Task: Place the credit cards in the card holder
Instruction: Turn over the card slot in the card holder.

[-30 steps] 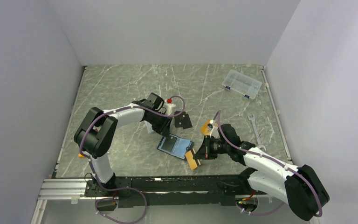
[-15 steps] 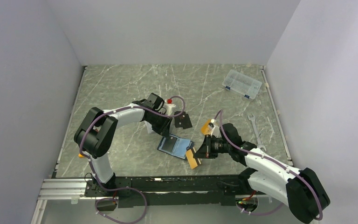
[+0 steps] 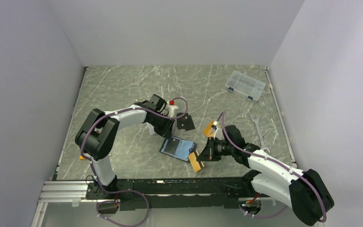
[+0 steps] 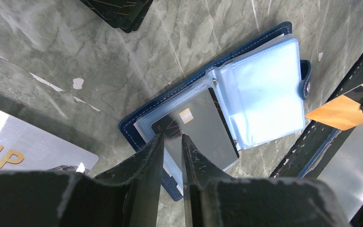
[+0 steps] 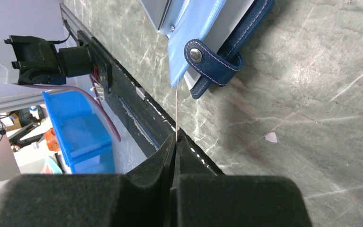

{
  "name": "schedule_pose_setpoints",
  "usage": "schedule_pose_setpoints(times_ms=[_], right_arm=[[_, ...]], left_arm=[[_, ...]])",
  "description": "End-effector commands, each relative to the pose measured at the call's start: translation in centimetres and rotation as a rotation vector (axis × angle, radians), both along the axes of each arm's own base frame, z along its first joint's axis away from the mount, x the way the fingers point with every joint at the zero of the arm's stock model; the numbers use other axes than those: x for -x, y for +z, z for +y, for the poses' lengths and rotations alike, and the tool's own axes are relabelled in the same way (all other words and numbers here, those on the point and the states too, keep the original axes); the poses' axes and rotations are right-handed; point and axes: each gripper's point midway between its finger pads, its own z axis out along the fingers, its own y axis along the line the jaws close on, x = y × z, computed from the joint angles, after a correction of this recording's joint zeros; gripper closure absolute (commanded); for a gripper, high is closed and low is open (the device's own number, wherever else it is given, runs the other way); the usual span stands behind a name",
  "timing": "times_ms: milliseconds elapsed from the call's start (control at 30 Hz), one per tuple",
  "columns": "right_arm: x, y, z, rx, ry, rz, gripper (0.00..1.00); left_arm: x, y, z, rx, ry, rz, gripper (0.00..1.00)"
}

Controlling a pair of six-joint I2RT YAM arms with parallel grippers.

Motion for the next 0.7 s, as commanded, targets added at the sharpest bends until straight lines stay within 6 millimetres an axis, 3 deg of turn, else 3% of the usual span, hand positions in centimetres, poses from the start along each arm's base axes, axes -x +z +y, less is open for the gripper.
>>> schedule_pose_setpoints(times_ms=[0,667], right_arm=[[0.37,0.19,-0.23,-0.007,0.017,-0.007,1.00],[-0.28,0.37,0.31,-0.036,0.014,-0.015,1.00]], left_arm=[[-0.65,1.89,-0.68,0.034,-0.022,-0.057,0.74],[-0.59,1.99,-0.66,0.038,-0.023,-0.058,0.75]])
